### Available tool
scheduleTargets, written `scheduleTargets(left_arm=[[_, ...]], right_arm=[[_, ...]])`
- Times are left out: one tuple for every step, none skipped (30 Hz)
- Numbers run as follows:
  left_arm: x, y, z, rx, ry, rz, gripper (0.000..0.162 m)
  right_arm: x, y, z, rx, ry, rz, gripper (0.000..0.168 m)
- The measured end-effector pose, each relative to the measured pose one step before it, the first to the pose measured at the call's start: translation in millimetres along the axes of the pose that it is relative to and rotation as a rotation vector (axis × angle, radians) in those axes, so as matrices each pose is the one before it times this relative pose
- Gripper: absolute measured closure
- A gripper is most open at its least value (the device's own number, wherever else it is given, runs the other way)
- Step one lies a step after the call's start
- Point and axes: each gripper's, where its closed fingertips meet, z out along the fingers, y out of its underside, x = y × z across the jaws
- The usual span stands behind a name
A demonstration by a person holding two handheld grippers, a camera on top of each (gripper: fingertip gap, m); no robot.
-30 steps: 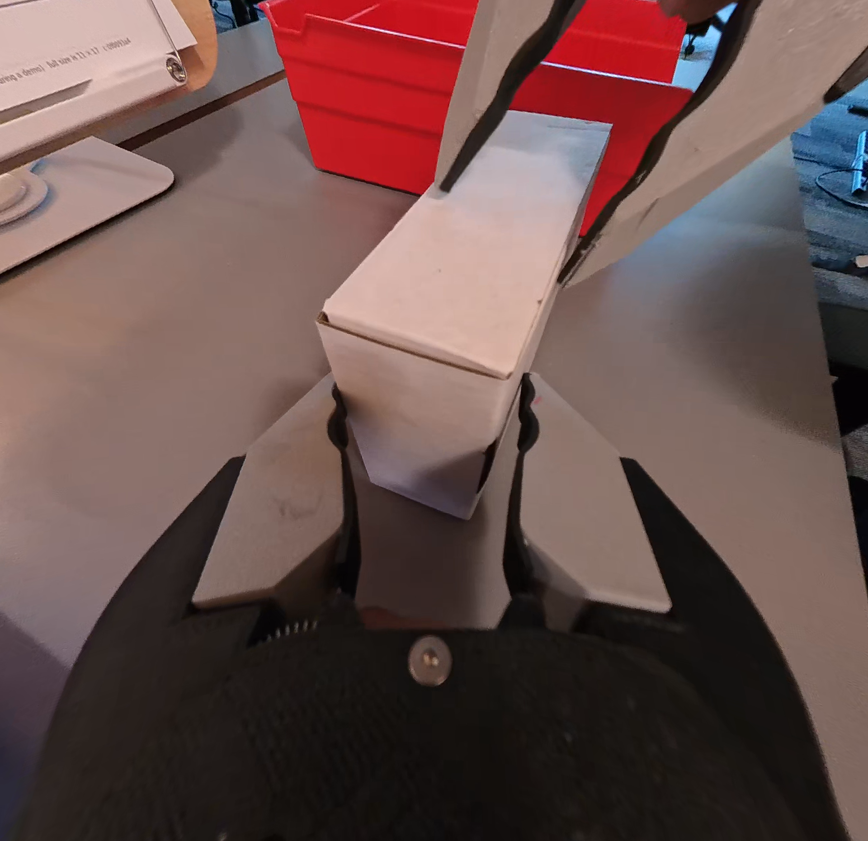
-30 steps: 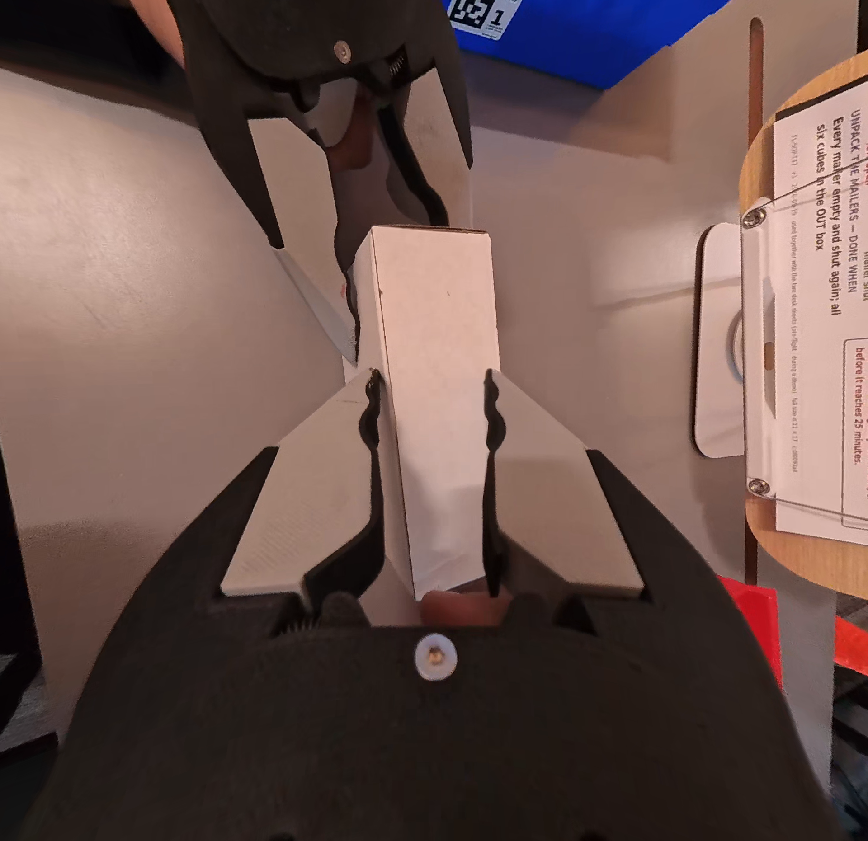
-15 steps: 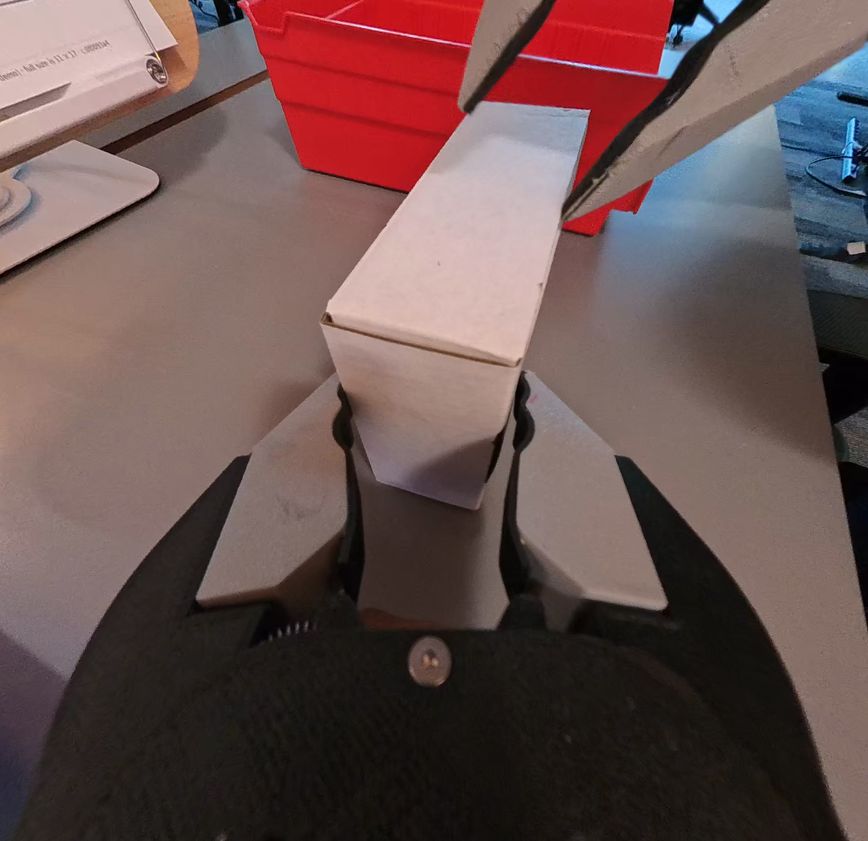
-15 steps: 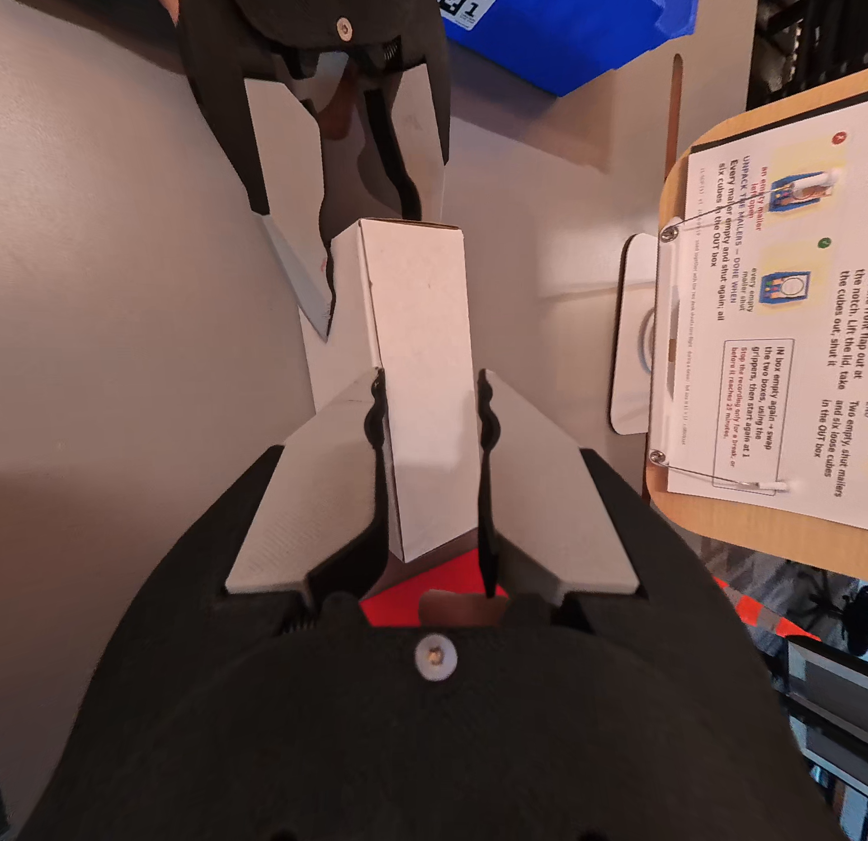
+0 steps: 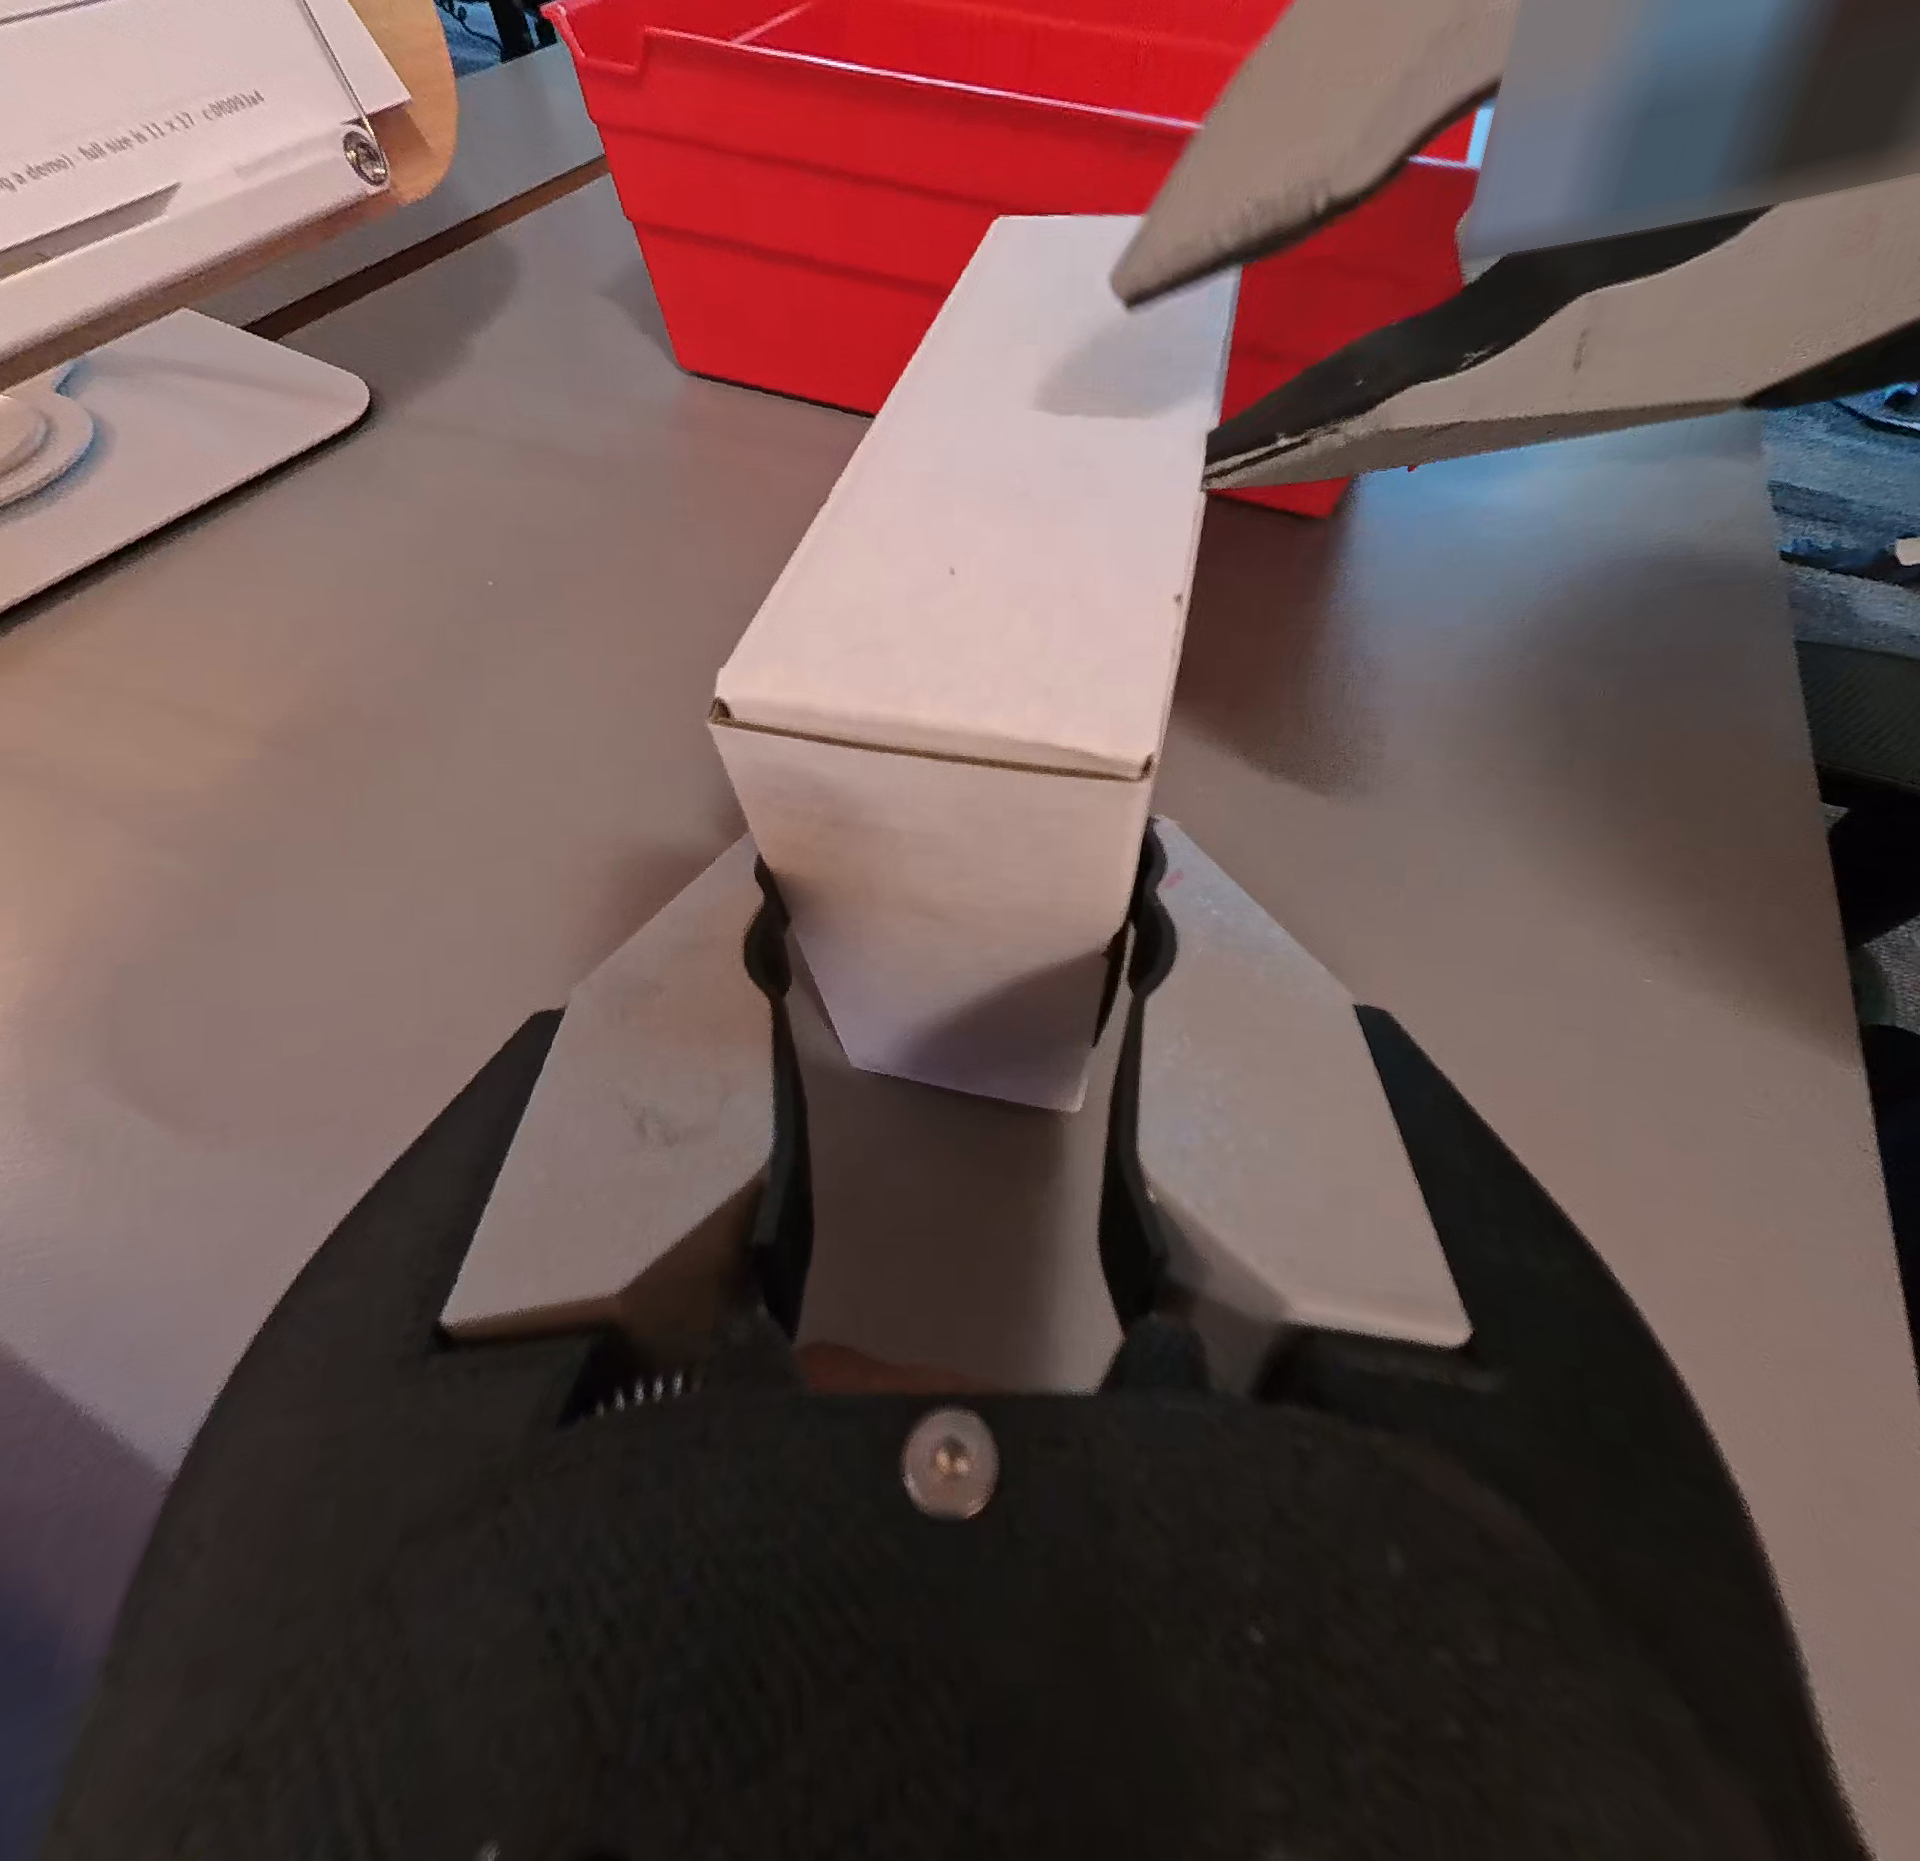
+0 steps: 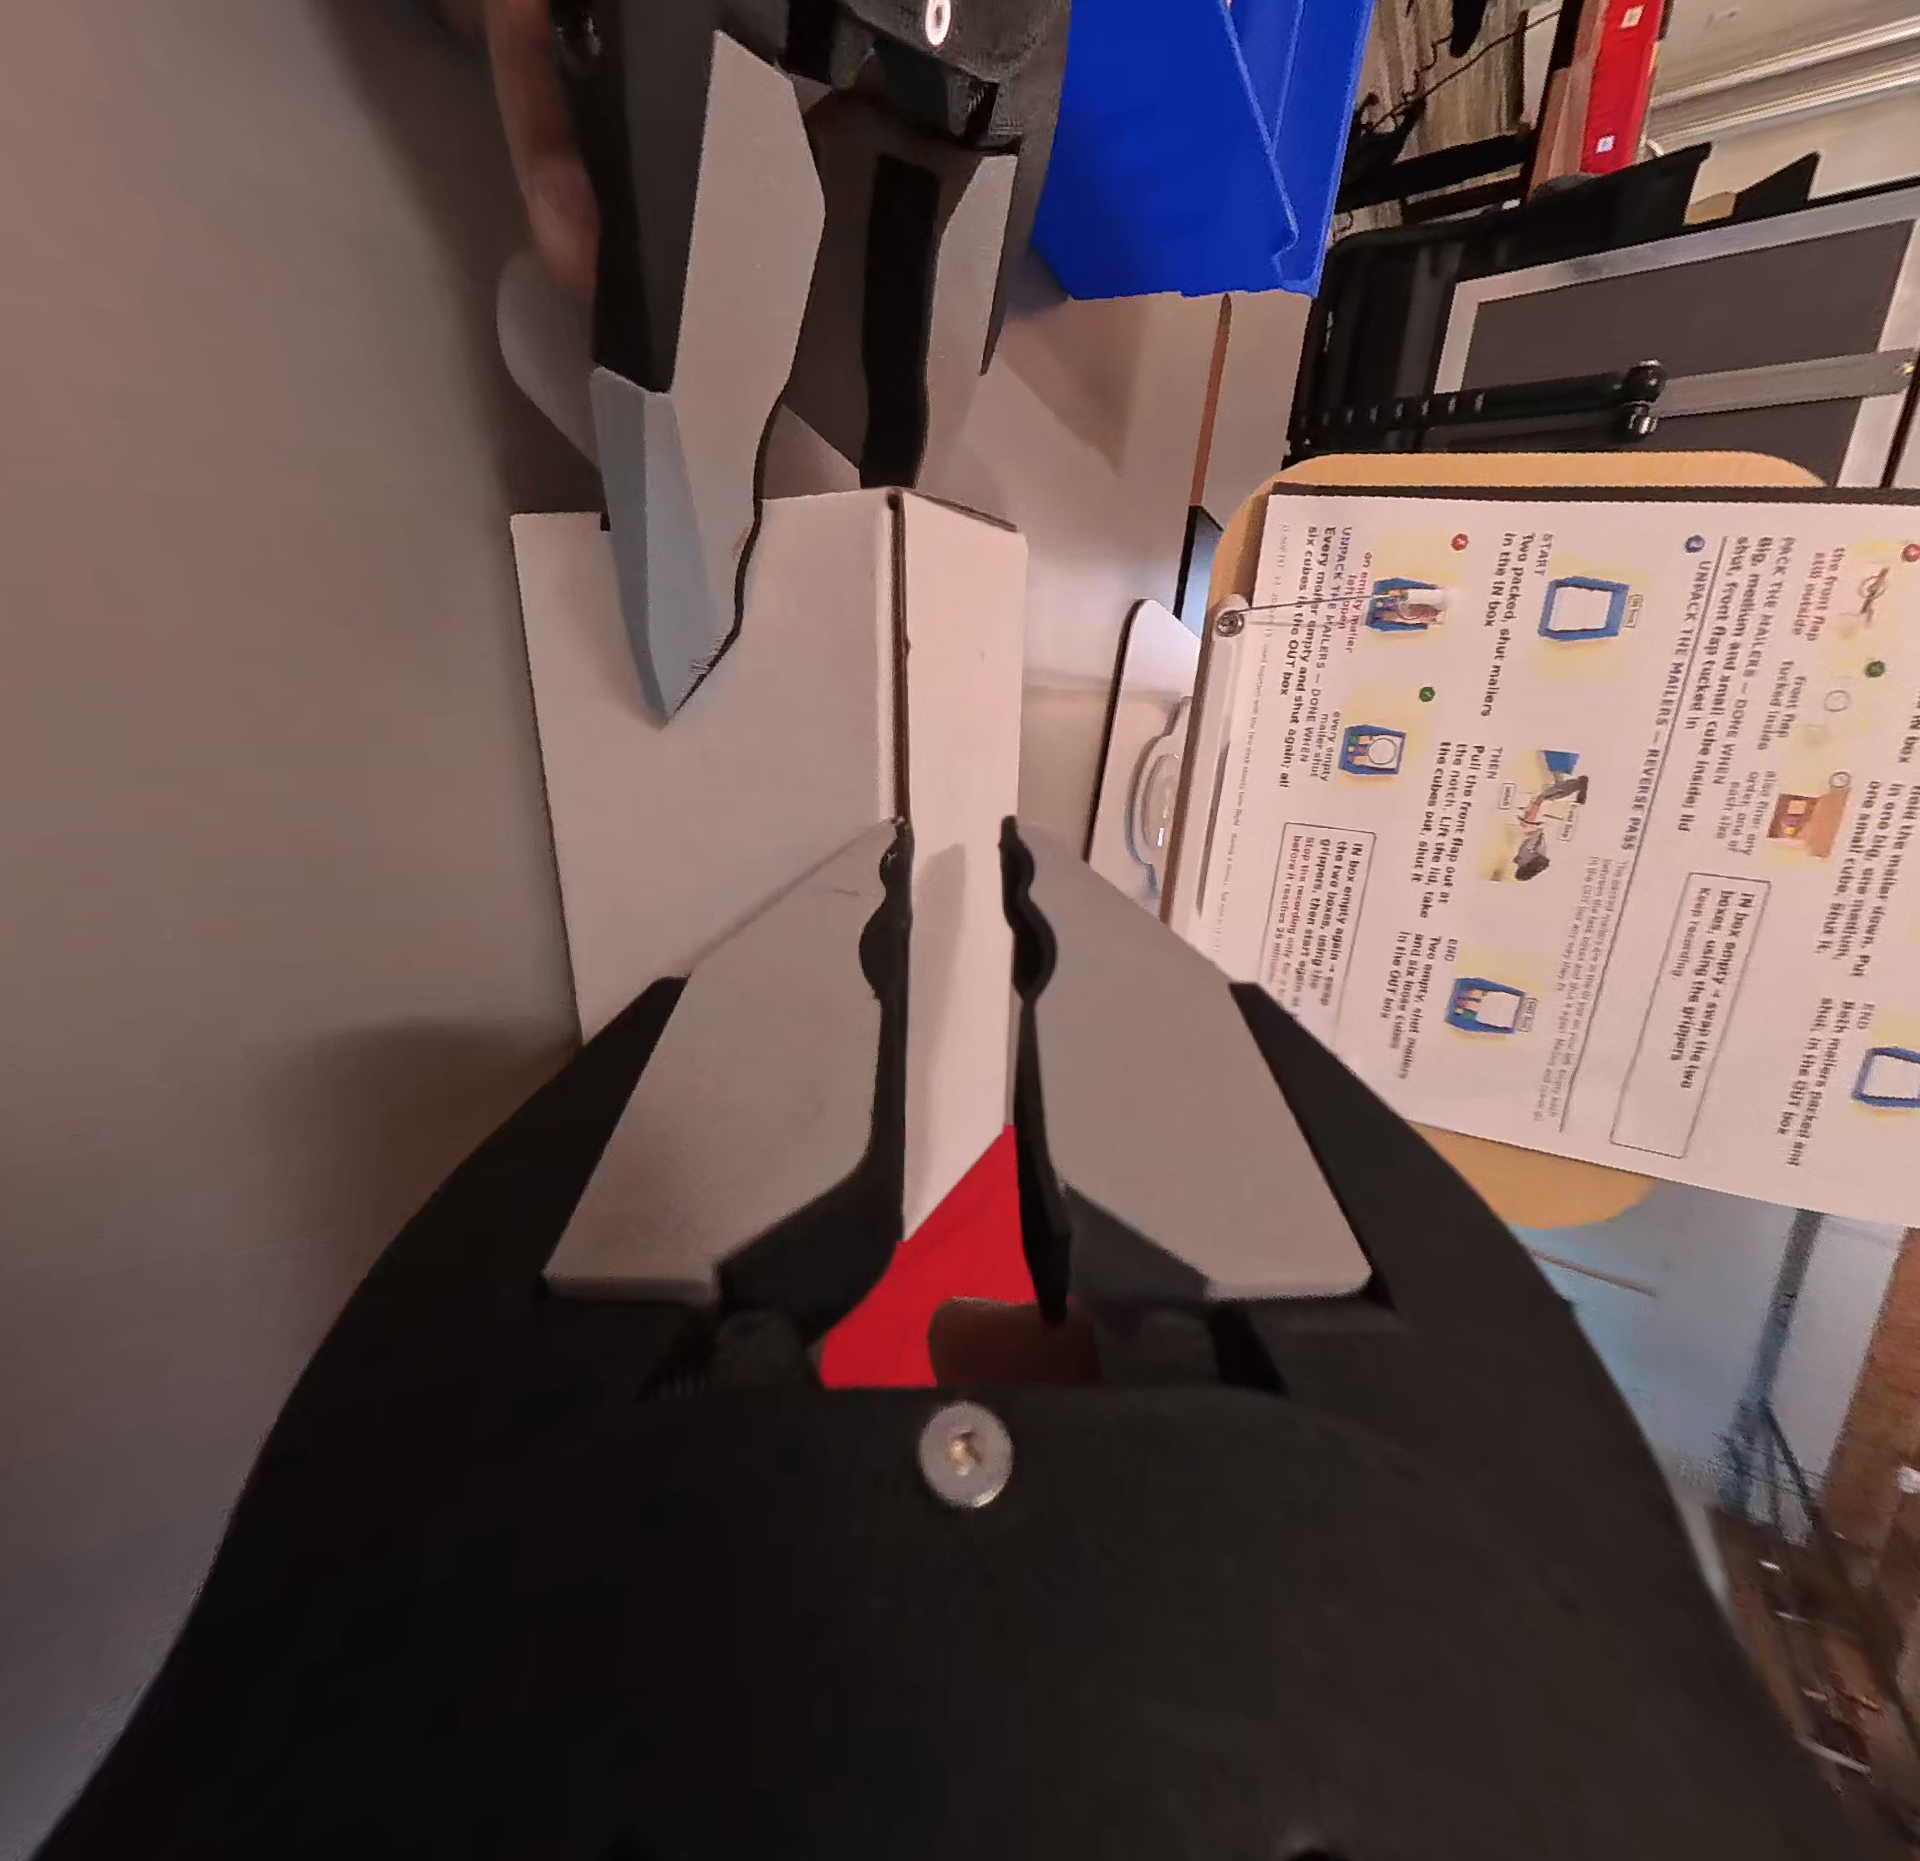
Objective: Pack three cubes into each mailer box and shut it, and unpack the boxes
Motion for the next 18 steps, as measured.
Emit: scheduleTargets(left_arm=[[0.04,0.15,-0.36,0.0003,-0.0015,0.0013,0.098],[0.04,0.27,-0.44,-0.0015,-0.0031,0.0023,0.098],[-0.09,0.07,-0.34,-0.0012,-0.0022,-0.0022,0.098],[-0.23,0.0,-0.11,-0.0016,-0.003,-0.003,0.098],[0.04,0.15,0.0,-0.0031,-0.0037,0.0027,0.098],[0.64,0.22,-0.02,-0.0046,-0.0024,0.0035,0.098],[2.85,0.3,0.39,-0.0058,0.0065,0.0084,0.098],[0.61,0.05,0.27,-0.0044,-0.0078,0.0069,0.098],[-0.96,-0.12,-0.23,-0.0021,-0.0074,-0.0058,0.098],[-1.31,-0.27,-0.02,0.0013,-0.0026,-0.0099,0.098],[-0.45,-0.02,-0.2,0.0008,0.0033,-0.0007,0.098],[0.5,0.12,-0.26,-0.0009,0.0039,0.0073,0.098],[0.51,0.42,-0.26,-0.0015,-0.0004,0.0063,0.098],[1.47,0.12,0.02,-0.003,0.0012,0.0082,0.099],[1.12,0.17,0.31,-0.004,-0.0027,0.007,0.099],[-0.52,0.2,-0.09,-0.0026,-0.0086,0.003,0.098],[-1.69,0.44,-0.33,-0.0005,-0.009,0.0005,0.098],[-0.8,0.18,-0.31,0.0009,-0.0026,0.0037,0.098]], right_arm=[[-0.69,-0.85,0.31,0.0104,-0.0079,0.0234,0.155],[0.29,-0.78,0.41,0.0125,-0.0084,0.0235,0.155],[1.04,-0.46,0.58,0.01,-0.0064,0.0173,0.154],[1.09,-0.28,0.36,0.0063,-0.0054,0.0093,0.152],[1.49,-0.85,0.2,0.0076,0.0007,0.0066,0.148],[0.79,-2.07,0.5,0.0148,0.0007,0.0083,0.144],[-0.62,-2.04,0.88,0.0133,-0.0037,0.0039,0.146],[-0.55,-1.16,1.37,0.0107,0.0049,-0.0088,0.149],[-1.38,-0.21,1.88,0.0052,0.0053,-0.0188,0.156],[-0.76,-0.46,1.71,0.0009,0.0104,-0.0161,0.16],[0.45,-1.73,1.58,0.0022,0.0175,-0.0109,0.16],[0.33,-1.97,1.9,-0.0026,0.0153,-0.0107,0.16],[0.49,-1.83,2.47,-0.007,0.0129,-0.0114,0.16],[0.19,-1.62,2.39,-0.0085,0.0079,-0.0094,0.16],[-2.01,-0.83,1.48,-0.0056,-0.0091,-0.014,0.165],[-0.36,-0.19,1.46,-0.0001,-0.0017,-0.0134,0.165],[0.08,-0.05,0.92,0.0027,-0.0056,-0.0016,0.165],[0.01,0.35,0.63,0.0022,-0.0108,0.0064,0.165]])
